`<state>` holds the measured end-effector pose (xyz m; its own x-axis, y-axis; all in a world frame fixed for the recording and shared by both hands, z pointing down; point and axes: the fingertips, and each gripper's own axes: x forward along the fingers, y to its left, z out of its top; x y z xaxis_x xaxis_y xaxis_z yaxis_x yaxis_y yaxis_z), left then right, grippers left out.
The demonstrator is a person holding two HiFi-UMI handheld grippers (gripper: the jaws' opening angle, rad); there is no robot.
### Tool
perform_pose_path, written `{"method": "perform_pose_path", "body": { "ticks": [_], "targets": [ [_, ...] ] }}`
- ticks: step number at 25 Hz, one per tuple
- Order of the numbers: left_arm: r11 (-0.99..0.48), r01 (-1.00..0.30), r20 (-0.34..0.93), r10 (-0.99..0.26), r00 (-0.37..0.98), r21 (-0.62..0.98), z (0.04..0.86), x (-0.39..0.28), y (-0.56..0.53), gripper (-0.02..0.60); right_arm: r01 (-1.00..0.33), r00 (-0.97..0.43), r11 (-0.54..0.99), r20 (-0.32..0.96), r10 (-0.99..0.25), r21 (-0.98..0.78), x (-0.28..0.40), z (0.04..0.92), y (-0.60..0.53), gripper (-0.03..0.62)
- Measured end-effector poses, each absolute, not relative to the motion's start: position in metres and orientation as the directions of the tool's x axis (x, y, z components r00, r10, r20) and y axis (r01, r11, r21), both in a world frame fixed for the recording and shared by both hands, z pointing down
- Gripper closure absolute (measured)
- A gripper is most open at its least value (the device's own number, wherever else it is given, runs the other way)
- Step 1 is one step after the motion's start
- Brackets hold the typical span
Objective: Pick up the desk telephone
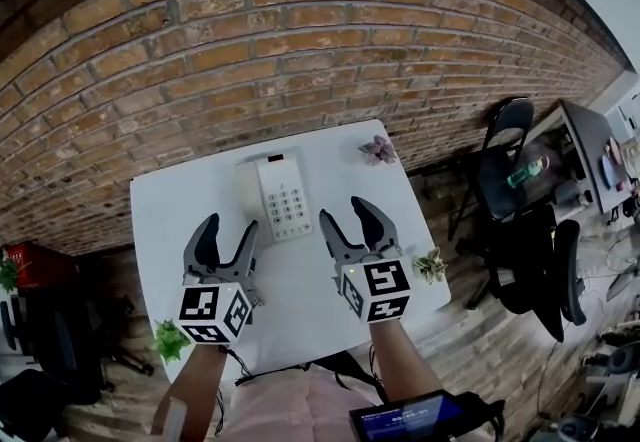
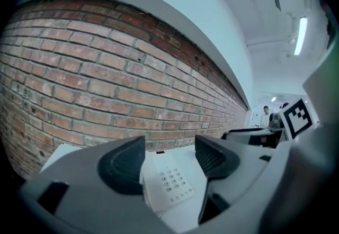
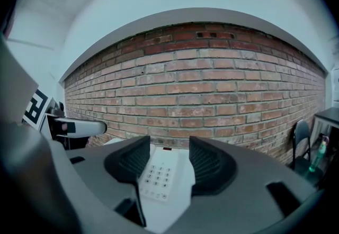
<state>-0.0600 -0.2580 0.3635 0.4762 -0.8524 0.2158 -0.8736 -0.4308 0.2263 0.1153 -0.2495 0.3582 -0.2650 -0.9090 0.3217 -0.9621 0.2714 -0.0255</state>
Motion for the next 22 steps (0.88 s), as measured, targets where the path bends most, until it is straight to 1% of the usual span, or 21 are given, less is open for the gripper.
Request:
{"method": "perform_pose_path", "body": {
  "ticks": [5, 8, 11, 16, 22],
  "targets": [
    [-0.425, -0.83, 0.21, -0.83, 0.516, 0.361, 0.367, -0.055, -0.274, 0.234, -0.949, -0.305, 0.314, 0.334, -0.892, -0.025, 0.107, 0.36, -0.271, 0.352],
    [-0.414, -0.818, 0.208, -0.828, 0.521, 0.399, 0.369, -0.054, -0.29, 0.206, -0.94, -0.329, 0.339, 0.328, -0.885, -0.029, 0.104, 0.361, -0.289, 0.35],
    [-0.399, -0.822, 0.236, -0.823, 0.517, 0.407, 0.381, -0.052, -0.305, 0.204, -0.928, -0.36, 0.372, 0.337, -0.87, -0.032, 0.1, 0.368, -0.305, 0.349],
    [-0.37, -0.849, 0.3, -0.818, 0.49, 0.378, 0.407, -0.049, -0.33, 0.198, -0.911, -0.399, 0.41, 0.35, -0.848, -0.046, 0.095, 0.383, -0.336, 0.345],
    [-0.322, -0.868, 0.372, -0.806, 0.461, 0.377, 0.44, -0.046, -0.359, 0.195, -0.899, -0.421, 0.433, 0.401, -0.814, -0.065, 0.095, 0.419, -0.366, 0.329]
  ]
}}
